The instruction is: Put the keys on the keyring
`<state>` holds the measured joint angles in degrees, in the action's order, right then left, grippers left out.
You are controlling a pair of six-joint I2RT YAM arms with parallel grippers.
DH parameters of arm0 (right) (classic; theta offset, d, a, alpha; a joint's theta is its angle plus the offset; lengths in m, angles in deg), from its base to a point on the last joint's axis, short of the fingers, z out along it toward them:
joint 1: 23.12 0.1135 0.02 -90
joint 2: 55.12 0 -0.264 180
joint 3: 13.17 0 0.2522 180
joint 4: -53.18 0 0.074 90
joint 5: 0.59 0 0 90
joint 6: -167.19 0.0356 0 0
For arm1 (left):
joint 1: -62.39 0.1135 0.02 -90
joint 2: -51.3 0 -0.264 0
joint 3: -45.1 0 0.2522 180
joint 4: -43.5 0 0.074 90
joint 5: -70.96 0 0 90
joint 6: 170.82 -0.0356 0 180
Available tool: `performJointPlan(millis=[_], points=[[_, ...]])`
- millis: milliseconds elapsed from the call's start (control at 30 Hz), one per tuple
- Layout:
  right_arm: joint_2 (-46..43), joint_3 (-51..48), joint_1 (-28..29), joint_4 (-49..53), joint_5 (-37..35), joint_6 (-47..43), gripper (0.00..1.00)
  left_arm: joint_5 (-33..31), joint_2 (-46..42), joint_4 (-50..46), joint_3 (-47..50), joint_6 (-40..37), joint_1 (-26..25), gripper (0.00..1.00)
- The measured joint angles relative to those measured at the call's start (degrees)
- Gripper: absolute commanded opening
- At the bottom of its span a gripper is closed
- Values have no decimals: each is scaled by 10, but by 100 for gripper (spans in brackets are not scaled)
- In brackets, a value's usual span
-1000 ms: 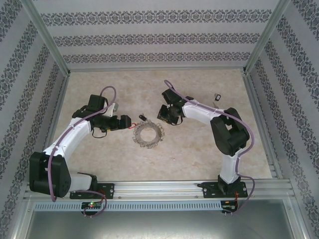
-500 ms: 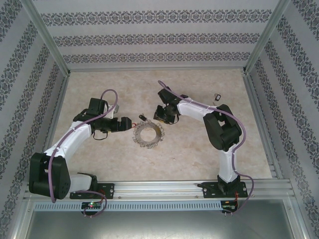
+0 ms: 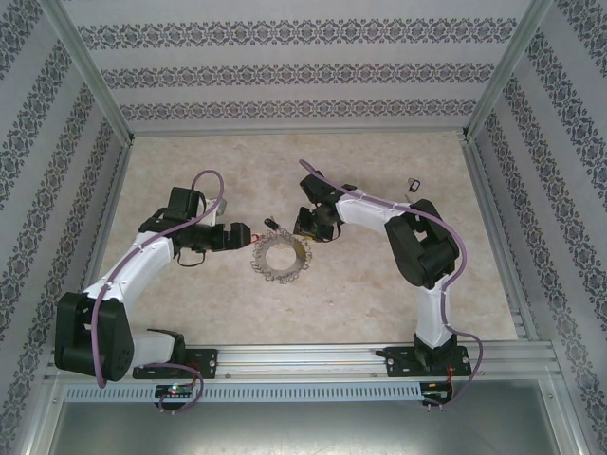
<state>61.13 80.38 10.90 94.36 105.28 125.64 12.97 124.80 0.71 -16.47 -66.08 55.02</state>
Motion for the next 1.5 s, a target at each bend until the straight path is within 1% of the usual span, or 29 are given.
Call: performJointPlan(millis=[300,500,767,1033,1367,1500], points=[[14,10,0,4,15,-8,28,4,0,0,0,0,0,100],[21,29,0,28,31,-21,28,6,0,0,0,0,0,100],[29,30,0,45,46,-26,28,6,1,0,0,0,0,100],[33,30,0,43,51,-36,14,9,6,0,0,0,0,100],[42,49,-2,30,52,-39,6,9,7,0,0,0,0,100],[42,50,-2,28,53,-39,3,11,7,3,0,0,0,98]])
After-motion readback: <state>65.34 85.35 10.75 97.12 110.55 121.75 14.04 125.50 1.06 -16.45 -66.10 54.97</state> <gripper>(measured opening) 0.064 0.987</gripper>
